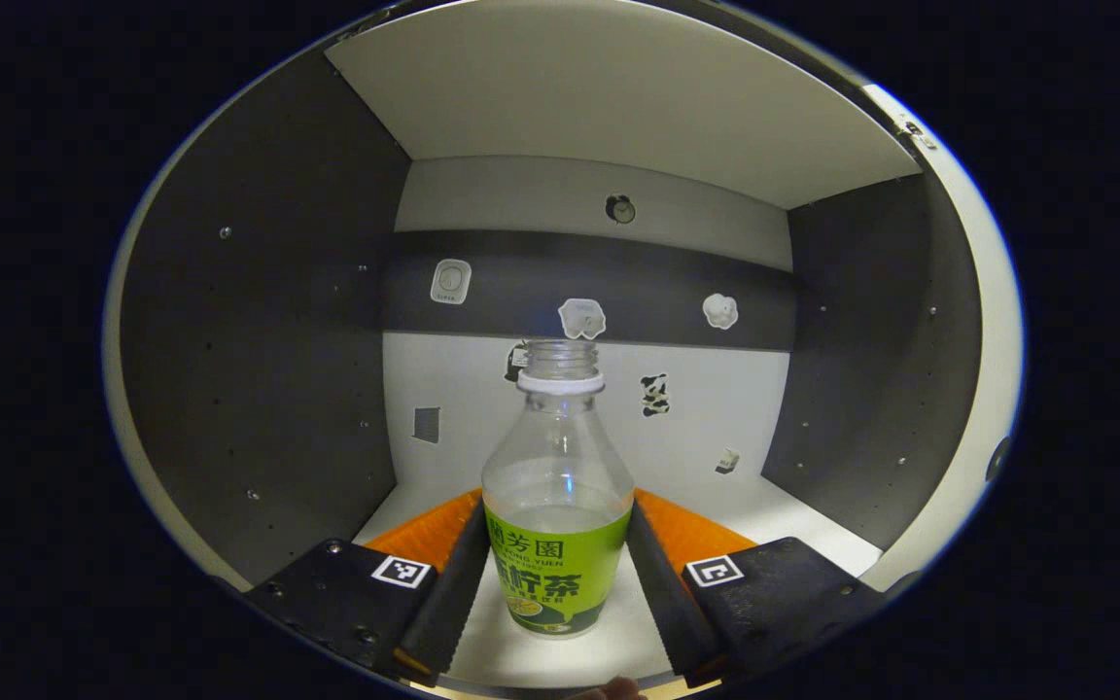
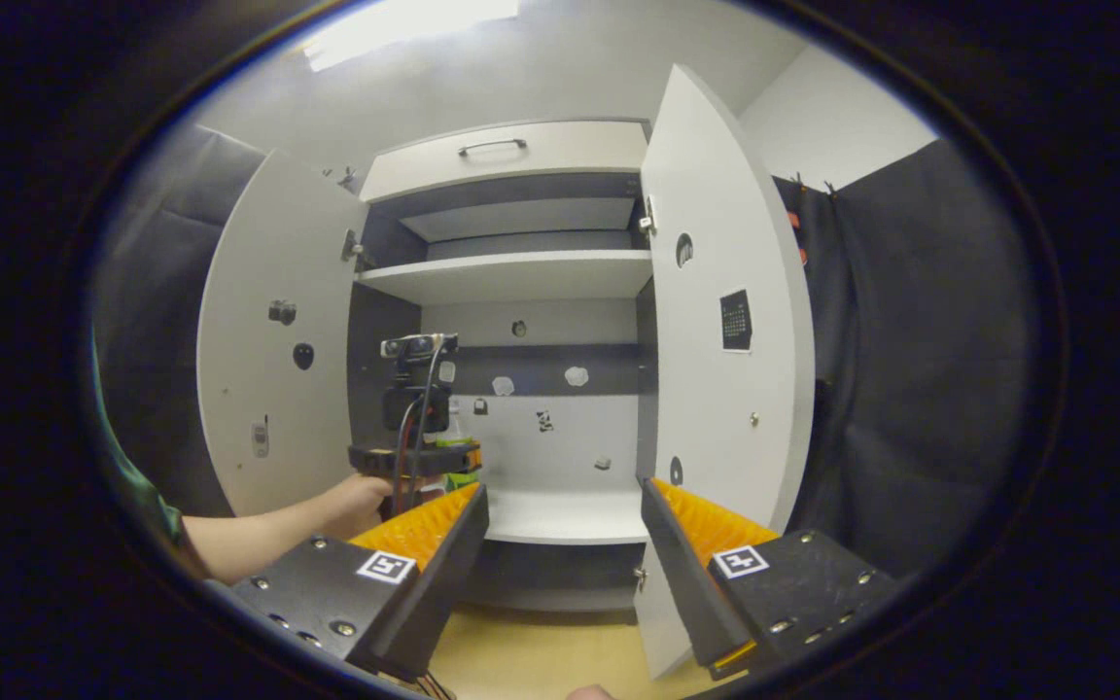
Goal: Grasp the bottle in the cabinet with the left hand and place it on the coaster, then close the right door with the right hand and the left door with the left hand.
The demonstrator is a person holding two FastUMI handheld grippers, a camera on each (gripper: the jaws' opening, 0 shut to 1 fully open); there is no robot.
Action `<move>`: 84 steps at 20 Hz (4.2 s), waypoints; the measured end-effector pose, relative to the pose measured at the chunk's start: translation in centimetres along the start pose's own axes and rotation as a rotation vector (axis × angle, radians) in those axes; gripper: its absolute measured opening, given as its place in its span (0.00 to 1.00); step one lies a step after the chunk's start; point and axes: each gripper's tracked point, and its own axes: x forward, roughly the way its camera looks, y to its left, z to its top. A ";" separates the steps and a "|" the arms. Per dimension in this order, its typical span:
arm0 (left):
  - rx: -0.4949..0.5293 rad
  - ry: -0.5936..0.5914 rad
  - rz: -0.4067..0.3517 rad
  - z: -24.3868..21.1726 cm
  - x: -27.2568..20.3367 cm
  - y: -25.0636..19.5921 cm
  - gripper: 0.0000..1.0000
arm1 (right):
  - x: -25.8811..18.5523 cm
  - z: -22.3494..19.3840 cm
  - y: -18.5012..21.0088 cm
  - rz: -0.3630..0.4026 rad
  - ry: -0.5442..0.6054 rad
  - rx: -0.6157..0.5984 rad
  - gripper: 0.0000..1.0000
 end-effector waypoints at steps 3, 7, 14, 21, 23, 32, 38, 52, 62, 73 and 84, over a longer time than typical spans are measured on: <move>-0.023 -0.012 -0.012 1.5 -3.7 -0.2 0.81 | -0.7 0.5 0.3 0.018 -0.016 -0.009 0.95; -0.059 -0.018 -0.032 2.9 -9.5 -0.2 0.81 | -2.4 1.5 1.0 0.060 -0.040 0.005 0.96; -0.004 -0.069 0.000 4.0 -20.8 0.0 0.80 | -6.1 2.5 0.8 0.112 -0.074 0.020 0.95; -0.021 -0.108 -0.012 1.6 -30.9 -1.6 0.78 | -9.0 2.9 1.1 0.168 -0.087 0.036 0.94; -0.018 -0.088 -0.019 -0.9 -33.1 -2.1 0.80 | -9.3 2.9 1.3 0.182 -0.091 0.053 0.95; -0.125 0.009 0.000 -14.6 -37.9 -0.6 0.81 | -8.4 2.4 3.2 0.229 -0.093 0.107 0.93; -0.059 0.102 -0.049 -24.5 -39.4 -0.7 0.81 | -7.1 1.3 5.7 0.265 -0.078 0.143 0.95; 0.064 0.130 -0.216 -32.8 -38.9 -2.7 0.81 | -2.4 -3.1 9.8 0.348 0.032 0.131 0.96; 0.053 0.211 -0.230 -33.8 -38.3 -1.4 0.83 | 0.9 -4.3 13.2 0.395 0.058 0.131 0.96; 0.069 0.179 -0.309 -25.6 -39.9 -3.7 0.85 | -1.8 -3.9 9.6 0.342 0.042 0.121 0.97; 0.139 0.006 -0.244 -9.0 -40.9 -6.4 0.97 | -7.6 -1.1 0.6 0.241 -0.018 0.104 0.93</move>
